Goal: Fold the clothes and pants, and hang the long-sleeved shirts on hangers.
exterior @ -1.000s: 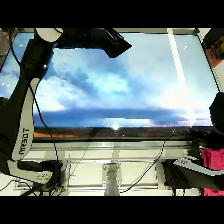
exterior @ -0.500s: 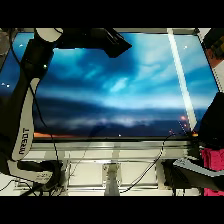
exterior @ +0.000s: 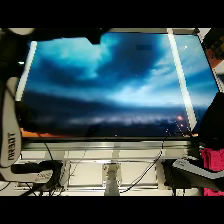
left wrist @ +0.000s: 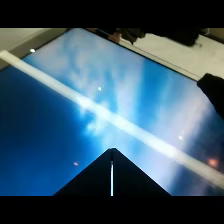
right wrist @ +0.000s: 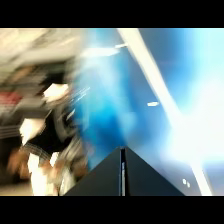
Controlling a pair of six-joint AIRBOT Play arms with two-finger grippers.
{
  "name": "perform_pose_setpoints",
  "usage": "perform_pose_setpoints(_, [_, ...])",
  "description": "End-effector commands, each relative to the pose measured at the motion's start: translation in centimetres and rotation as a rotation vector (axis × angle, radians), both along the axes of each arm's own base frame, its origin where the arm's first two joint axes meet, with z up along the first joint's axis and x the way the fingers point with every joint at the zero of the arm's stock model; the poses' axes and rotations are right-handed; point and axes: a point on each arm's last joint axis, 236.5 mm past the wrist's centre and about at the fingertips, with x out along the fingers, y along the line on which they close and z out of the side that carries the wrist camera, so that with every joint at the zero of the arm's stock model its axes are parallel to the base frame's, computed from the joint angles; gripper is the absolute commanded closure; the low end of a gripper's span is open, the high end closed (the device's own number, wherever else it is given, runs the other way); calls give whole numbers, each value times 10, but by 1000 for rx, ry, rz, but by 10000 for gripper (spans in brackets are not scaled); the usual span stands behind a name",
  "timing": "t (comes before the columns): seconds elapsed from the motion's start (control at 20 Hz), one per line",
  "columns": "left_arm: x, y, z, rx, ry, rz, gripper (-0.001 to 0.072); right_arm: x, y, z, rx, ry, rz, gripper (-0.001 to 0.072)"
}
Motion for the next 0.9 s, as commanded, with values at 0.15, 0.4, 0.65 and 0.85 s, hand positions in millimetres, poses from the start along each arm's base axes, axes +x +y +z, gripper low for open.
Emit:
perform_pose_setpoints(0.15, [-35, 70, 60, -45, -25, 111, 694, 40, 123, 129, -120, -413, 264, 686])
perform_pose_setpoints(0.4, [-46, 74, 68, -43, -40, 109, 693, 42, 176, 174, -166, -539, 329, 685])
perform_pose_setpoints(0.65, [-43, 74, 64, -42, -32, 109, 693, 29, 197, 206, -205, -622, 370, 685])
perform_pose_setpoints(0.85, [-43, 74, 64, -42, -32, 109, 693, 22, 200, 222, -232, -664, 372, 685])
